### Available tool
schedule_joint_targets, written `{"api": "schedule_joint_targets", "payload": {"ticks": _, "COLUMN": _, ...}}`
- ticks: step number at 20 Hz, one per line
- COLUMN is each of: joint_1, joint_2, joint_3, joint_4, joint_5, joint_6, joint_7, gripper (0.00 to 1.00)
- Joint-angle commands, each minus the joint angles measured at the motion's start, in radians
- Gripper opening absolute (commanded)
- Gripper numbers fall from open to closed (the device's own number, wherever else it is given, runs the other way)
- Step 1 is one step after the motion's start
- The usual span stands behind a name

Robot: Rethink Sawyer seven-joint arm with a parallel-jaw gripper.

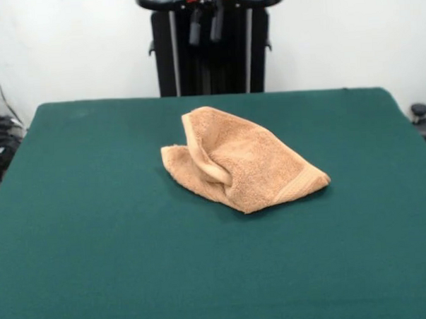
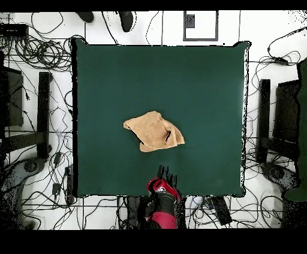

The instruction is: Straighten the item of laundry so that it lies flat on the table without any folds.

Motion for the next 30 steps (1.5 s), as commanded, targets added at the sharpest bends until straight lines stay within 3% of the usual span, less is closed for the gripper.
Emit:
{"api": "schedule_joint_targets", "payload": {"ticks": 1, "joint_1": -0.004, "joint_2": 0.144, "joint_3": 0.058, "joint_4": 0.016, "joint_5": -0.059, "joint_6": -0.098, "joint_7": 0.288, "gripper": 1.00}}
{"api": "schedule_joint_targets", "payload": {"ticks": 7, "joint_1": -0.019, "joint_2": 0.245, "joint_3": 0.050, "joint_4": -0.033, "joint_5": -0.105, "joint_6": -0.175, "joint_7": 0.285, "gripper": 1.00}}
{"api": "schedule_joint_targets", "payload": {"ticks": 14, "joint_1": -0.084, "joint_2": 0.213, "joint_3": 0.078, "joint_4": -0.012, "joint_5": -0.137, "joint_6": -0.123, "joint_7": 0.282, "gripper": 1.00}}
{"api": "schedule_joint_targets", "payload": {"ticks": 22, "joint_1": -0.141, "joint_2": 0.261, "joint_3": 0.110, "joint_4": -0.046, "joint_5": -0.175, "joint_6": -0.134, "joint_7": 0.267, "gripper": 1.00}}
{"api": "schedule_joint_targets", "payload": {"ticks": 26, "joint_1": -0.162, "joint_2": 0.318, "joint_3": 0.107, "joint_4": -0.075, "joint_5": -0.195, "joint_6": -0.161, "joint_7": 0.263, "gripper": 1.00}}
{"api": "schedule_joint_targets", "payload": {"ticks": 30, "joint_1": -0.170, "joint_2": 0.474, "joint_3": 0.087, "joint_4": -0.156, "joint_5": -0.225, "joint_6": -0.268, "joint_7": 0.255, "gripper": 1.00}}
